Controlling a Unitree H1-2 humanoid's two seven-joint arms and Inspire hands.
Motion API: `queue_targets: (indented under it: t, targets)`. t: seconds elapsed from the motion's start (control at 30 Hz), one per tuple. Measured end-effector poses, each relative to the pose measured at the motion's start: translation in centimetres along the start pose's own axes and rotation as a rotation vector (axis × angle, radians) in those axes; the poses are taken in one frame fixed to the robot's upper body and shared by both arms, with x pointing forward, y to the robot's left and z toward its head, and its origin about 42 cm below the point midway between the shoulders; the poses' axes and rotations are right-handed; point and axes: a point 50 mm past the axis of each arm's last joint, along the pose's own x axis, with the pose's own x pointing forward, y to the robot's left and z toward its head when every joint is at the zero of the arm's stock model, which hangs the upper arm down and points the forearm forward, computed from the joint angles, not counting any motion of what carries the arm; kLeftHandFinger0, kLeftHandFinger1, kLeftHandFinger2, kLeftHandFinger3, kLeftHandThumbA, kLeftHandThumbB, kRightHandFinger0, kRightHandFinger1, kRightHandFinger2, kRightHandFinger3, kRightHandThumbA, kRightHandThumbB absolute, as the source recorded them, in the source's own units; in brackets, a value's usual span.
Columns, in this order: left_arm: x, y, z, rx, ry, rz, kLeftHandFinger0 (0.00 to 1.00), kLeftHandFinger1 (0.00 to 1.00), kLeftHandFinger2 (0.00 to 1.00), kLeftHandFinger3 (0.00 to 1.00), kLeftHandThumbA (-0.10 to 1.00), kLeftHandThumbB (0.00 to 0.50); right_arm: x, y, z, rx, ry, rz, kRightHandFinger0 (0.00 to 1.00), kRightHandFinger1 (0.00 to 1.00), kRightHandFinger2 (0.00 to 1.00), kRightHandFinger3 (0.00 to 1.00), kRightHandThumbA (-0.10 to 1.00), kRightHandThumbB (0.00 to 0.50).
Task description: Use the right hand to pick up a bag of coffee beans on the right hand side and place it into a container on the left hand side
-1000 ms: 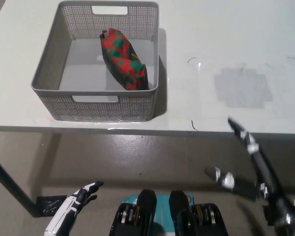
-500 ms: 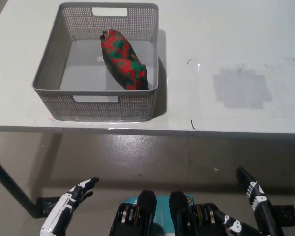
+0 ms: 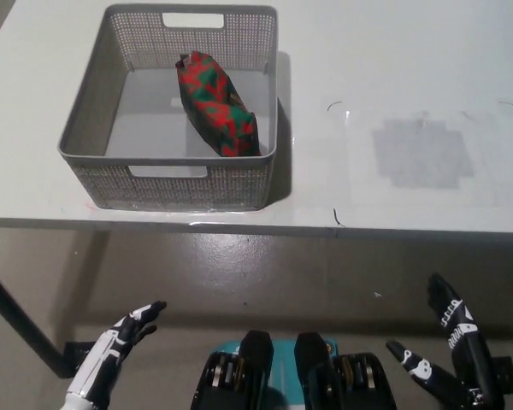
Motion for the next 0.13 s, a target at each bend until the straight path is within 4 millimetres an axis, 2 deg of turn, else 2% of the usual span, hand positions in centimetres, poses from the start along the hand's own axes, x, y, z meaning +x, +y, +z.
queue_targets:
  t: [0.13]
  targets:
    - [0.51,0.11,0.17,0.001,-0.007,-0.001,1.00,1.00,1.00,1.00,1.00,0.261,0.04,-0.05,-0.32,0.006,0.009,-0.003,1.00,1.00,1.00,1.00,1.00,0.313]
